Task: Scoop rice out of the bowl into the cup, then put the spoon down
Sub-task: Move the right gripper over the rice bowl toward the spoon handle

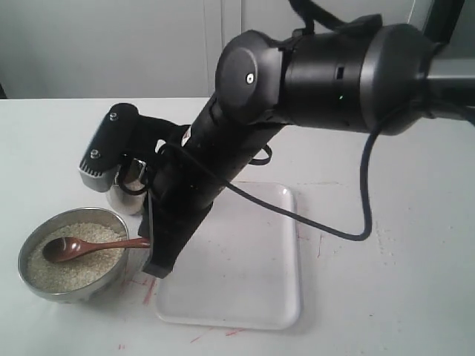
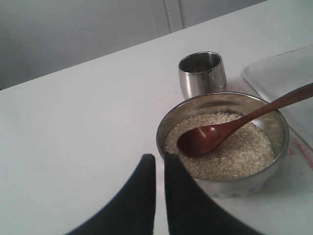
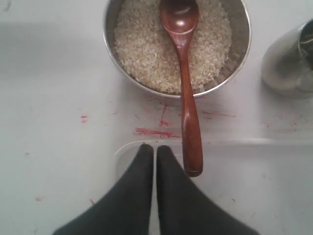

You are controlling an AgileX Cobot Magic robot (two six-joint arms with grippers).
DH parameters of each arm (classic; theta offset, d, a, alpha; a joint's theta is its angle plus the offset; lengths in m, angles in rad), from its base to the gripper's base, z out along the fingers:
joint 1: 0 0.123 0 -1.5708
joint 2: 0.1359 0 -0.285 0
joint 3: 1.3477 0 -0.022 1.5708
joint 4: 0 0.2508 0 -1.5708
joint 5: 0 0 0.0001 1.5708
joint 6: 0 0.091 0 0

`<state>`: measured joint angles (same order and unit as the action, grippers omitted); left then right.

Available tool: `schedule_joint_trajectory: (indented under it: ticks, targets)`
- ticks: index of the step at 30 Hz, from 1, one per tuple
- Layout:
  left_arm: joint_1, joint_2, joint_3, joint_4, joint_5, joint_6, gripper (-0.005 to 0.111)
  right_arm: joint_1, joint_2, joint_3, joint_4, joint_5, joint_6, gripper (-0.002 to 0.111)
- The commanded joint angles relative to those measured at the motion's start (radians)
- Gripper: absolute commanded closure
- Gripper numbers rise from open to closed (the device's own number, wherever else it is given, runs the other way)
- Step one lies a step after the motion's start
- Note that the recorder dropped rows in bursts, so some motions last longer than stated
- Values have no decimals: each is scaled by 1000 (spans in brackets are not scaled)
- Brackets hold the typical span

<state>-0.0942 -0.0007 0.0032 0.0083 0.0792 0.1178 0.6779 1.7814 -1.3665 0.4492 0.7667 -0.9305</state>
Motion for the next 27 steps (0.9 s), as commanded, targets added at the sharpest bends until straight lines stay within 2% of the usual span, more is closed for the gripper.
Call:
schedule_joint_trajectory:
  ticks: [1,3,5,6,9,15,27]
  targets:
    - [2,1,-3,-8,-5,-5,92,1,43,-24,-21,-25,-9,89]
    - [2,1,-3,-8,-5,-5,92,1,58,-39,-20,-29,-9,79]
    - [2,1,-3,-8,-5,-5,92,1,78,-71,-20,-31,-7,60]
    - [2,1,-3,-8,-5,-5,92,1,86,-87,-20,-23,-7,58]
    - [2,1,-3,-8,-5,-5,92,10,130,-160,-52,35,-4,58]
    - [2,1,-3,-8,-5,-5,92,67,207,-251,-282,115,145,58]
    - [2,1,-3,-8,-5,-5,92,72,255,-272,-359,146,178,58]
